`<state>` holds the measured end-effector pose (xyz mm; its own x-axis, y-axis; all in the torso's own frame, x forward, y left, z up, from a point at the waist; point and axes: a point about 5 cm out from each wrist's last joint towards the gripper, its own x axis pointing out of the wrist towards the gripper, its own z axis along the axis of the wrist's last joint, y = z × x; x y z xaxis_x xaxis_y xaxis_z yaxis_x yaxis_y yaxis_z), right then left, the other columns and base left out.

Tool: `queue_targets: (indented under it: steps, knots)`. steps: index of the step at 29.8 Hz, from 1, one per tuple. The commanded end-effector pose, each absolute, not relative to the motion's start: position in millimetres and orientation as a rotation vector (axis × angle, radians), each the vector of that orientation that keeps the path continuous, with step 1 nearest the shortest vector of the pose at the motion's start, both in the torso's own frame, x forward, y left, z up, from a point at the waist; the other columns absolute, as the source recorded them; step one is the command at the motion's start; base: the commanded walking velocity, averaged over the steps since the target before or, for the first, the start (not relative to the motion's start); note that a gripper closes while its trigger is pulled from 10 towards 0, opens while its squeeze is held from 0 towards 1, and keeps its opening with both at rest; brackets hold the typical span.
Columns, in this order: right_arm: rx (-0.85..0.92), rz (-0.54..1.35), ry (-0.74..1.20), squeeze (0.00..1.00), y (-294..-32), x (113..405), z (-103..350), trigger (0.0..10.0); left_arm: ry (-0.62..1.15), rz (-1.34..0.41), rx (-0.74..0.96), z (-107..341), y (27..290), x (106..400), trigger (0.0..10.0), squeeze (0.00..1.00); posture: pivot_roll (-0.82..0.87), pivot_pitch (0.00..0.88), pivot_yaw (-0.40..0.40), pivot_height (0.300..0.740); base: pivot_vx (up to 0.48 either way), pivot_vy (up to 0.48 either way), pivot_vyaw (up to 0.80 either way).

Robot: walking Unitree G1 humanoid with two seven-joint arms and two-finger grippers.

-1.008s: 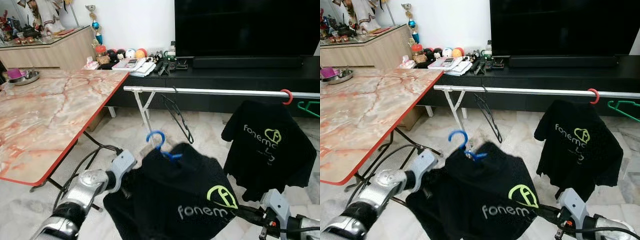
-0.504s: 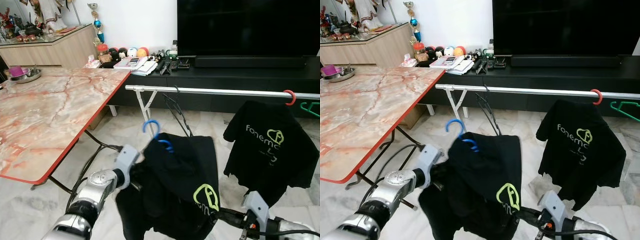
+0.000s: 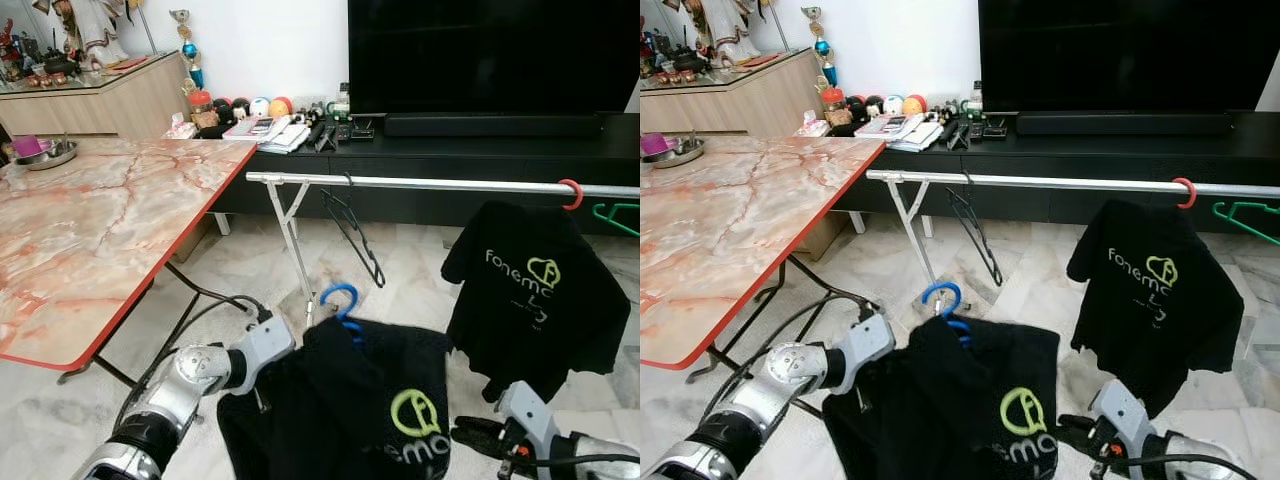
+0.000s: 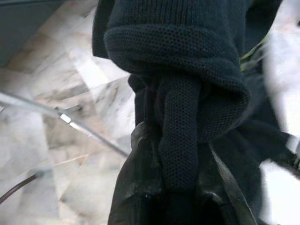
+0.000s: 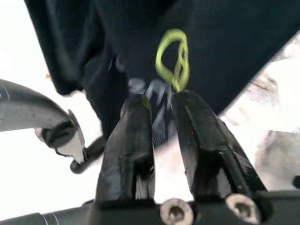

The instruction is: Hang hanger

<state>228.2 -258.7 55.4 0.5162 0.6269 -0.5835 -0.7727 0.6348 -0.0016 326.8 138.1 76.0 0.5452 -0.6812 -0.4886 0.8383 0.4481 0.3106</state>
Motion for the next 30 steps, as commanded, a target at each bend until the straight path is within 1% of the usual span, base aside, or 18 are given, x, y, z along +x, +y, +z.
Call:
queue_targets:
  steps: [1, 3, 6, 8, 12, 16, 18, 22, 27, 28, 29, 30]
  knots:
    - [-0.303, 0.852, 0.592, 1.00, -260.7, 226.4, 57.4, 10.0, 0.277, -0.942, 0.585, 83.3, 138.9, 330.1, 0.0, 0.00, 0.00, 0.000, 0.084, 0.740, 0.000, 0.000, 0.00]
    - [-0.330, 0.824, 0.570, 1.00, -264.1, 228.7, 63.0, 10.0, 0.261, -0.960, 0.585, 82.0, 135.6, 328.7, 0.0, 0.00, -0.01, 0.000, 0.084, 0.740, 0.000, 0.000, 0.00]
    - [-0.333, 0.790, 0.509, 1.00, -263.9, 236.5, 70.2, 10.0, 0.250, -1.058, 0.575, 80.5, 129.7, 321.7, 0.0, 0.00, -0.01, 0.000, 0.084, 0.740, 0.000, 0.000, 0.00]
    - [-0.333, 0.789, 0.499, 1.00, -263.4, 237.8, 71.3, 10.0, 0.250, -1.082, 0.571, 80.1, 128.2, 319.9, 0.0, 0.00, 0.00, 0.000, 0.084, 0.740, 0.000, 0.000, 0.00]
    - [-0.340, 0.849, 0.437, 1.00, -253.3, 242.1, 77.6, 10.0, 0.270, -1.185, 0.561, 79.9, 124.6, 312.0, 0.0, 0.00, 0.00, 0.000, 0.085, 0.740, 0.000, 0.000, 0.00]
    - [-0.361, 0.870, 0.424, 1.00, -254.8, 243.4, 80.9, 10.0, 0.304, -1.255, 0.521, 80.2, 127.9, 306.3, 0.0, 0.00, 0.00, 0.000, 0.083, 0.740, 0.000, 0.000, 0.00]
    - [-0.373, 0.887, 0.454, 1.00, -265.5, 239.0, 83.4, 10.0, 0.316, -1.317, 0.448, 87.8, 137.7, 301.6, 0.0, 0.00, -0.01, 0.000, 0.082, 0.740, 0.000, 0.000, 0.00]
    - [-0.374, 0.890, 0.475, 1.00, -275.8, 235.0, 85.4, 10.0, 0.342, -1.363, 0.402, 95.7, 152.9, 298.7, 0.0, 0.00, -0.01, 0.000, 0.088, 0.740, 0.000, 0.000, 0.00]
    - [-0.362, 0.884, 0.452, 1.00, -279.4, 236.2, 89.1, 10.0, 0.367, -1.427, 0.372, 105.2, 165.7, 292.9, 0.0, 0.00, -0.01, 0.000, 0.088, 0.740, 0.000, 0.000, 0.00]
    - [-0.347, 0.887, 0.430, 1.00, -278.4, 237.3, 90.3, 10.0, 0.378, -1.450, 0.368, 109.8, 172.1, 290.7, 0.0, 0.00, -0.01, 0.000, 0.086, 0.740, 0.000, 0.000, 0.00]
    - [-0.347, 0.887, 0.430, 1.00, -278.4, 237.3, 90.3, 10.0, 0.378, -1.450, 0.368, 109.8, 172.1, 290.7, 0.0, 0.00, -0.01, 0.000, 0.086, 0.740, 0.000, 0.000, 0.00]
    - [-0.323, 0.911, 0.416, 1.00, -274.7, 236.6, 89.4, 10.0, 0.391, -1.494, 0.346, 114.3, 176.2, 286.2, 0.0, 0.00, -0.01, 0.000, 0.088, 0.740, 0.000, 0.000, 0.00]
